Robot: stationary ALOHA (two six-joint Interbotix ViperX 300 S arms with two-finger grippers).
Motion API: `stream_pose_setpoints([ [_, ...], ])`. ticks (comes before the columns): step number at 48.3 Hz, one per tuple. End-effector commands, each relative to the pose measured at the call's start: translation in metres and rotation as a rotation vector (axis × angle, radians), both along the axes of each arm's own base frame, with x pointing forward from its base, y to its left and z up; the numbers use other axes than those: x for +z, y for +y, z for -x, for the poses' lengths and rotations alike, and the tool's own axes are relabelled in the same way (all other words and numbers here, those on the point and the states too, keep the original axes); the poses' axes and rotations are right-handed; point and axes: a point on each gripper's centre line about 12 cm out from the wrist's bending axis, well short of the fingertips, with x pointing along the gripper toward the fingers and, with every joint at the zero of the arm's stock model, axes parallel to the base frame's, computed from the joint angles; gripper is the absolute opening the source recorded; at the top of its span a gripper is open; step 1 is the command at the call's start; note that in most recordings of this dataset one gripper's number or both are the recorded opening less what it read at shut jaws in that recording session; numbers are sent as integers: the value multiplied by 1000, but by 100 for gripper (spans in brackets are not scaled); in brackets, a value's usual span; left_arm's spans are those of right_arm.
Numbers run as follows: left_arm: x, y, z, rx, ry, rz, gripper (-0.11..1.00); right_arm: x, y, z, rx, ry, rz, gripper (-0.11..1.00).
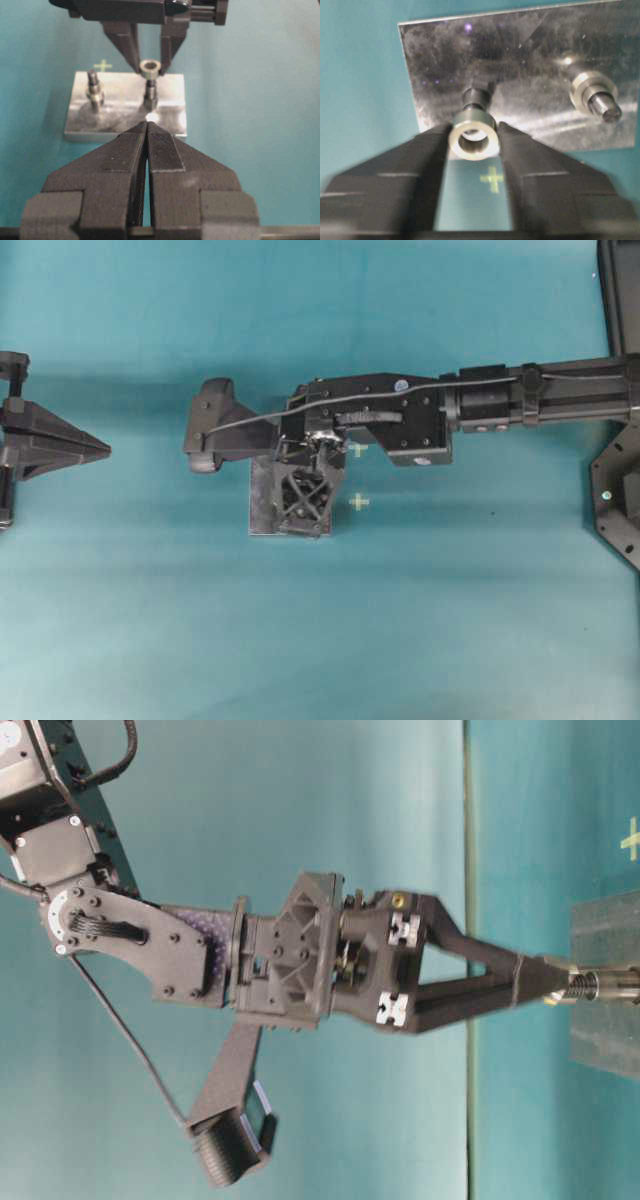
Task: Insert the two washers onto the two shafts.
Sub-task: 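Lower the washer onto the shaft and open the right gripper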
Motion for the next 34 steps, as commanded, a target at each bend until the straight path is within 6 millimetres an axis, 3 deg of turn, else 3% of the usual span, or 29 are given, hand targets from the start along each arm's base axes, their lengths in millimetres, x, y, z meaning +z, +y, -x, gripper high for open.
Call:
stream_pose_setpoints([
  [1, 6, 0, -2, 0, -18, -1, 0, 18, 1, -3, 5, -50, -3, 58],
  [19, 7, 0, -2, 2, -21, 0, 0, 32, 4, -1, -2, -72, -18, 64],
  [34, 8, 0, -2, 1, -23, -1, 0, 60, 2, 12, -9, -96, -10, 64],
])
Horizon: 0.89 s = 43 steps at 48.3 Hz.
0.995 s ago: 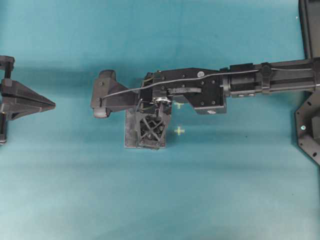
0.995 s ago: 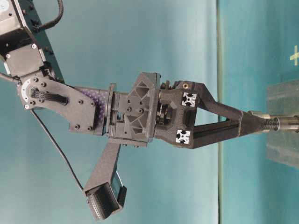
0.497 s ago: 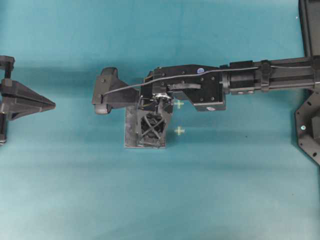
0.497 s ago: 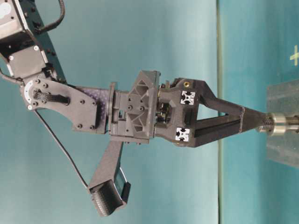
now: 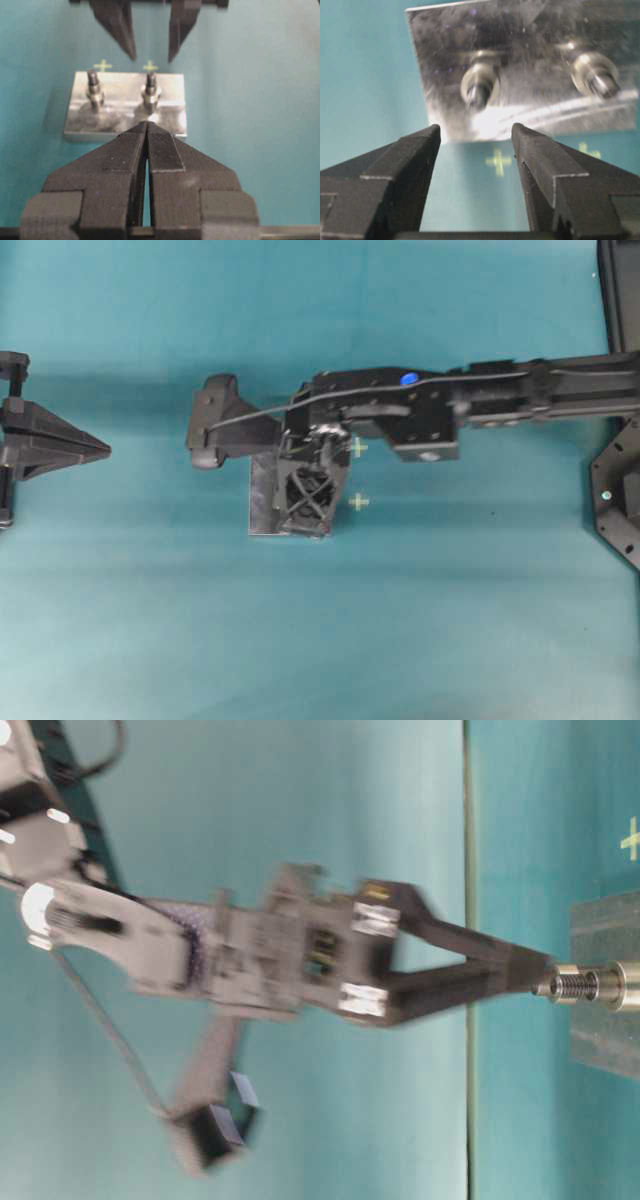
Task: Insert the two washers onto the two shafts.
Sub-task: 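Lower the washer onto the shaft and open the right gripper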
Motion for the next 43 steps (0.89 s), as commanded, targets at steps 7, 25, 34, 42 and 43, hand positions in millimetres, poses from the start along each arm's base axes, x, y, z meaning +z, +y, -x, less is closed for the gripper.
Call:
stream_pose_setpoints([
  [7, 7, 0, -2, 1, -20, -1, 0, 32, -1, 4, -5, -101, 7, 63],
  [25, 8, -1, -2, -5, -26, -1, 0, -7, -4, 1, -31, -140, -1, 70],
  [34, 9, -1, -2, -5, -28, -1, 0, -16, -3, -1, -36, -134, -5, 89],
  [42, 9, -2, -2, -9, -29, 2, 0, -3, 2, 1, -38, -160, -24, 89],
  [43, 9, -2, -2, -9, -29, 5, 0, -1, 3, 2, -41, -164, -29, 89],
])
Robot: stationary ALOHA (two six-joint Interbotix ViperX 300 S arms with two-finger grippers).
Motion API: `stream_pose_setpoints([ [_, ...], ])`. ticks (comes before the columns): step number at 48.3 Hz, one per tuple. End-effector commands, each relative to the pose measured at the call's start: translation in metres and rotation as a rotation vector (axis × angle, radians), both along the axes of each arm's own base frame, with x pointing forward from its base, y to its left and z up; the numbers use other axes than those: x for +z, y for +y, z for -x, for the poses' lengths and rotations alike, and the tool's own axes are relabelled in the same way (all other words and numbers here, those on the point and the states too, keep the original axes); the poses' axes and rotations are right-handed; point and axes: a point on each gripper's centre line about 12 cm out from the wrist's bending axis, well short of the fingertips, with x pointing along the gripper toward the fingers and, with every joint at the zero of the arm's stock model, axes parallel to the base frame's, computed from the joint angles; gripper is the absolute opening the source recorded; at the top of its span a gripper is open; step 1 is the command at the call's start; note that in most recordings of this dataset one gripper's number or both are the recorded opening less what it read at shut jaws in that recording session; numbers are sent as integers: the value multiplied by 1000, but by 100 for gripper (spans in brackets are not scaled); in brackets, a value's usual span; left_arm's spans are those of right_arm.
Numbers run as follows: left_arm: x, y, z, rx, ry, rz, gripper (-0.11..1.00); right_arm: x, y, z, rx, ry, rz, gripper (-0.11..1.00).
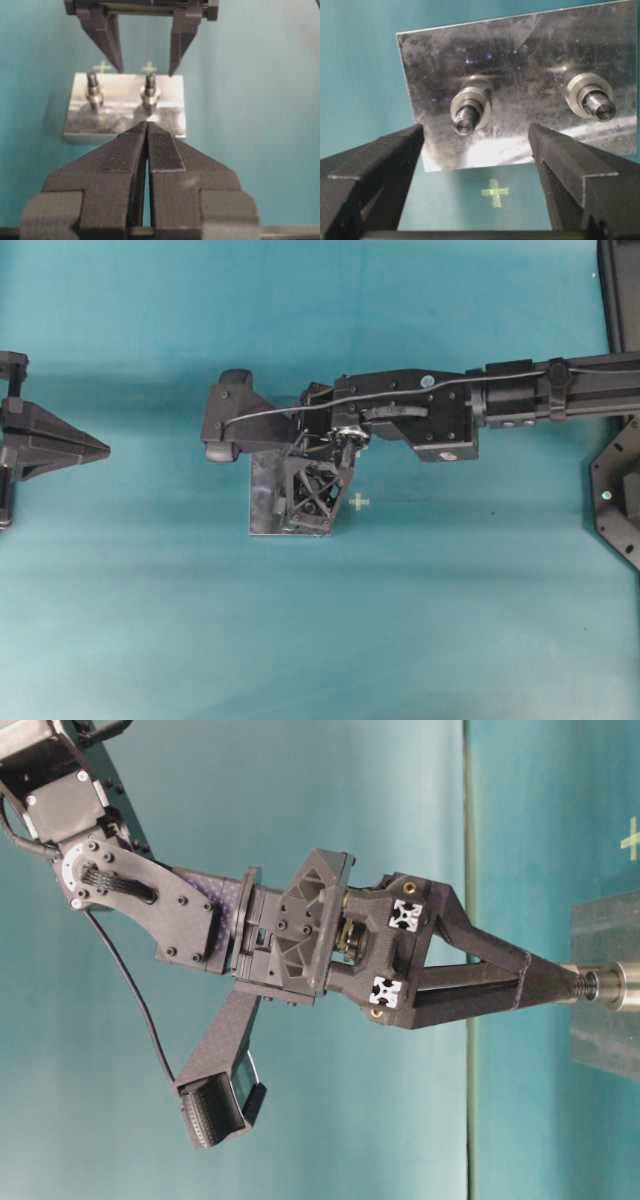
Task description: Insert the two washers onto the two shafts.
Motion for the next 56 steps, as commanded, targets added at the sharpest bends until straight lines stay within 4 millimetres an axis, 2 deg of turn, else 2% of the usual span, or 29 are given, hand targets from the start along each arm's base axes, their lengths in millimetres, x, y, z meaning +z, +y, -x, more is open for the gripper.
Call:
stream_pose_setpoints([
  [1, 8, -2, -3, -8, -23, 3, 0, 32, 4, 3, -7, -73, -16, 89],
  [12, 6, -6, -2, -27, -21, 15, 0, 79, 5, 30, -31, -178, -22, 88],
  [20, 10, -7, -1, -32, -59, 15, 0, 97, 5, 58, -46, -232, -24, 88],
  [30, 13, -7, 3, -32, -98, 17, 0, 95, 5, 93, -88, -263, -36, 86],
  [43, 13, -7, 5, -32, -104, 17, 0, 96, 3, 126, -142, -402, -43, 72],
  [56, 8, -7, 5, -31, -95, 19, 0, 81, 4, 159, -160, -505, -48, 67],
])
